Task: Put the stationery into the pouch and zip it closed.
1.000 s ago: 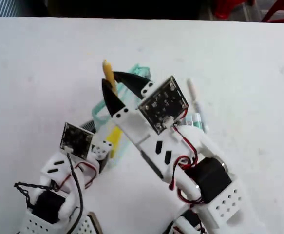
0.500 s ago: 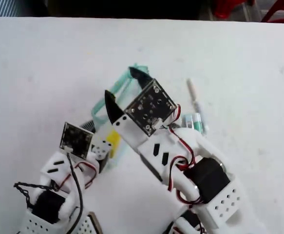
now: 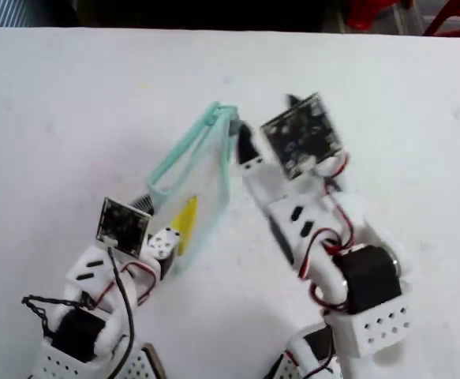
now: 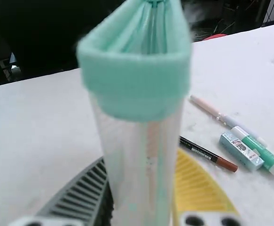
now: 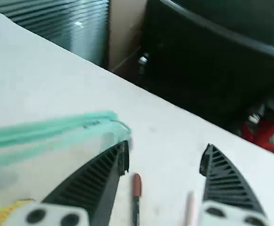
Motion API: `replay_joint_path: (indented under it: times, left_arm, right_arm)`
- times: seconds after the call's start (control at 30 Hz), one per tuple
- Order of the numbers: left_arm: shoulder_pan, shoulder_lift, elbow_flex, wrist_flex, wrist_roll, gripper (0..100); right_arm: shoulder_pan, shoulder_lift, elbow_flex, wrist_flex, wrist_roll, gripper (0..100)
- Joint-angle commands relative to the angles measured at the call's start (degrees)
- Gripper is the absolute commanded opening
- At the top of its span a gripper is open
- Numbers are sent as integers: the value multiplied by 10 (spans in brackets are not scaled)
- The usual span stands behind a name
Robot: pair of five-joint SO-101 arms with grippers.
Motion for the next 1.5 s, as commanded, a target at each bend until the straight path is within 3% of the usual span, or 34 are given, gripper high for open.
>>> replay_joint_path:
  times: [0.0, 0.1, 0.27, 0.43, 0.57, 0.67, 0.77, 0.83, 0.87, 1.03, 1.23, 1.47]
  left_arm:
    - [-5, -7, -4, -17, 5, 161]
    - [-8, -7, -4, -17, 5, 150]
    - [-27, -7, -4, -17, 5, 116]
    - [-23, -7, -4, -17, 6, 116]
    - [-22, -7, -4, -17, 9, 119]
    - [-25, -7, -4, -11, 74, 186]
    - [-27, -7, -8, 9, 106, 221]
    - [-24, -7, -7, 8, 80, 220]
    - [-23, -7, -6, 8, 62, 214]
    - [-22, -7, -8, 3, 35, 147]
    - [-15, -7, -8, -10, 35, 26]
    - [-16, -7, -5, -10, 34, 26]
  right_arm:
    - [82, -16, 69, 14, -4, 234]
    - [101, -15, 164, -15, -4, 234]
    - [120, -16, 344, -189, -1, 224]
    - [125, -16, 406, -280, 0, 8]
    - [125, -15, 411, -279, -4, 166]
    - [124, -16, 424, -283, -4, 241]
    - [121, -16, 427, -283, -4, 139]
    - [121, -16, 426, -284, -4, 18]
    - [121, -16, 426, -284, -4, 12]
    - [121, -13, 428, -284, -4, 165]
    - [121, -12, 428, -284, -4, 139]
    - [120, -10, 426, -284, -4, 126]
